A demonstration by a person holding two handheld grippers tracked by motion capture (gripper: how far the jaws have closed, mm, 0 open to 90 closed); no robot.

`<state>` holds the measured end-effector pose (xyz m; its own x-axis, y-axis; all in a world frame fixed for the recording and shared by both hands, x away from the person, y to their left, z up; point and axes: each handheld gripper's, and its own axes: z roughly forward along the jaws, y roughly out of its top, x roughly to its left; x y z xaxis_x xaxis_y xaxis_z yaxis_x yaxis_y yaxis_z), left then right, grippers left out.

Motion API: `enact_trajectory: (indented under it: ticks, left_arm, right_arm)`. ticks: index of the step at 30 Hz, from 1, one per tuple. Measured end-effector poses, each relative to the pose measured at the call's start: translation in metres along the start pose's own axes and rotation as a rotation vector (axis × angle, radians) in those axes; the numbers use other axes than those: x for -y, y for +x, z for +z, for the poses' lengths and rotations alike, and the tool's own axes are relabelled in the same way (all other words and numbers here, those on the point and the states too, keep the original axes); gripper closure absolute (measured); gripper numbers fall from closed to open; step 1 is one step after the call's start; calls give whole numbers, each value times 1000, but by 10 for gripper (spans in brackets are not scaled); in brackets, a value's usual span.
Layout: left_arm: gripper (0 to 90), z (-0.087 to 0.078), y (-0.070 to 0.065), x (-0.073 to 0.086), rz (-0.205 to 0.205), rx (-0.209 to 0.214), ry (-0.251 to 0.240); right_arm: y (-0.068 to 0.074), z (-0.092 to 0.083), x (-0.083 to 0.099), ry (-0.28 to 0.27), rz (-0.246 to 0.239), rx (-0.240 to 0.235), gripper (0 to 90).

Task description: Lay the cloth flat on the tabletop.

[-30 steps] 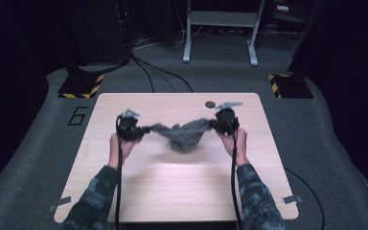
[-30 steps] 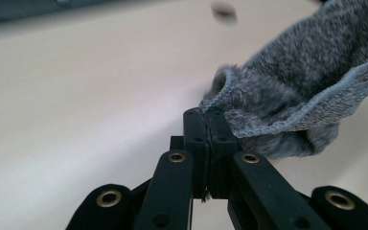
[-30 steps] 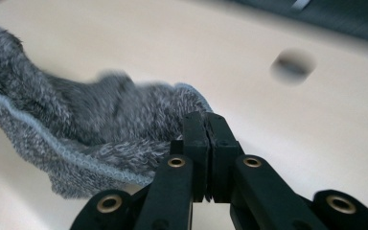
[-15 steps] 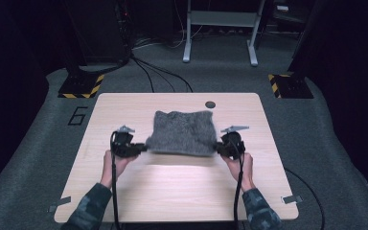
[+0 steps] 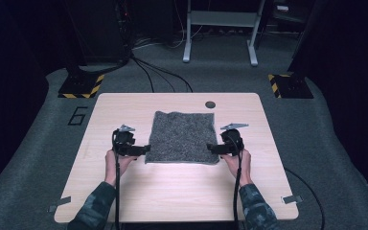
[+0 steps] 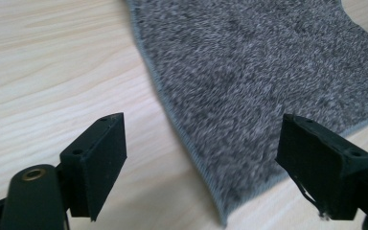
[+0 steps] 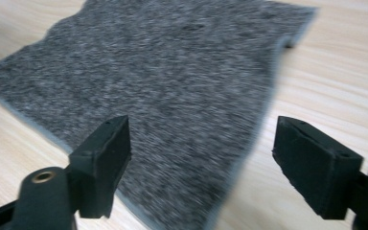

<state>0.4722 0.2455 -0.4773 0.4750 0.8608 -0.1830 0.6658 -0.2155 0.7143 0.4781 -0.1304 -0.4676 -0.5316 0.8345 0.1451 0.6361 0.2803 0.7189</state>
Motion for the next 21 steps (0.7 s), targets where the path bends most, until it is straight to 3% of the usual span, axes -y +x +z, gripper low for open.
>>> enact_trajectory:
  ticks: [3, 4, 8, 10, 11, 21]
  left_arm:
    - [156, 12, -5, -4, 13, 25, 8]
    - [156, 17, -8, -5, 15, 11, 9]
    - [155, 30, -14, -9, 106, -69, 74]
    - [155, 33, -15, -8, 111, -84, 85]
    - [154, 37, -15, -6, 115, -96, 98]
    - [156, 39, -21, 12, 172, -128, 152]
  right_arm:
    - [8, 12, 1, 12, -20, -23, 154]
    - [10, 16, 2, 24, -25, -35, 151]
    - [17, 32, 3, 70, -43, -17, 106]
    - [18, 35, 3, 78, -44, -16, 87]
    - [19, 43, 5, 107, -44, -21, 64]
    - [21, 47, 24, 153, -104, -31, 51]
